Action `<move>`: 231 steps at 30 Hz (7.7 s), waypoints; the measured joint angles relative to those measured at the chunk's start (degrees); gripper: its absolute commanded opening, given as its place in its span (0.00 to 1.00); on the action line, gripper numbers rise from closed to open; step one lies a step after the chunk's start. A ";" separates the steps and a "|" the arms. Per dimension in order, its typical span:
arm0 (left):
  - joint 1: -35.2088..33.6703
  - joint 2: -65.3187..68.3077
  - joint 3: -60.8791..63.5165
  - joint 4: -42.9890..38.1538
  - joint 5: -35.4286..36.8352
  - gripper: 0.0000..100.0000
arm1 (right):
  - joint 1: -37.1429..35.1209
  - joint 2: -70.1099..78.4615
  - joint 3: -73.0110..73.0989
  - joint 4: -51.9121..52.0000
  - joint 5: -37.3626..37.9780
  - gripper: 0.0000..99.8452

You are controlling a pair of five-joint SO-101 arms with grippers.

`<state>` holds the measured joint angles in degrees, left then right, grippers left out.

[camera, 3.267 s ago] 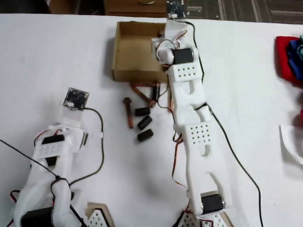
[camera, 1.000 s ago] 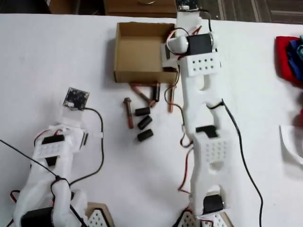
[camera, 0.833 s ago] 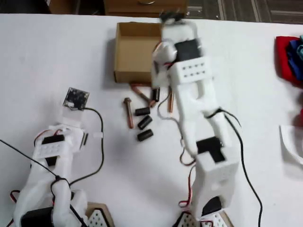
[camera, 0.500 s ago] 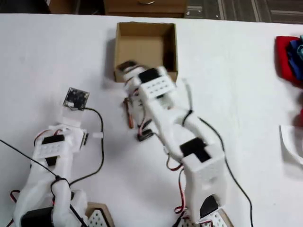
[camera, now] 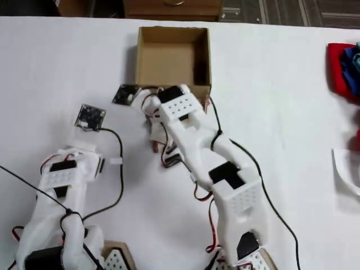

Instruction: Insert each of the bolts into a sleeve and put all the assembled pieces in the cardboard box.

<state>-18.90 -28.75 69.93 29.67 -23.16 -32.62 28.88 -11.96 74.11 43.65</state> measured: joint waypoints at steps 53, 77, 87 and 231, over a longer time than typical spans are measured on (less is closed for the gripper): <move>0.00 0.00 0.00 0.00 0.00 0.17 | 2.37 26.81 -34.81 19.52 -12.48 0.19; 0.00 0.00 0.00 0.00 0.00 0.17 | 5.36 26.90 -34.73 19.60 -4.57 0.19; 0.00 0.00 0.00 0.00 0.00 0.17 | 4.48 26.90 -34.55 18.20 -4.22 0.05; 29.89 -3.87 -68.57 34.11 43.69 0.03 | 19.87 -74.29 64.70 -56.97 -50.55 0.02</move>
<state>10.99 -32.62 1.36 63.78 20.53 -12.75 -45.41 52.75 17.14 -6.90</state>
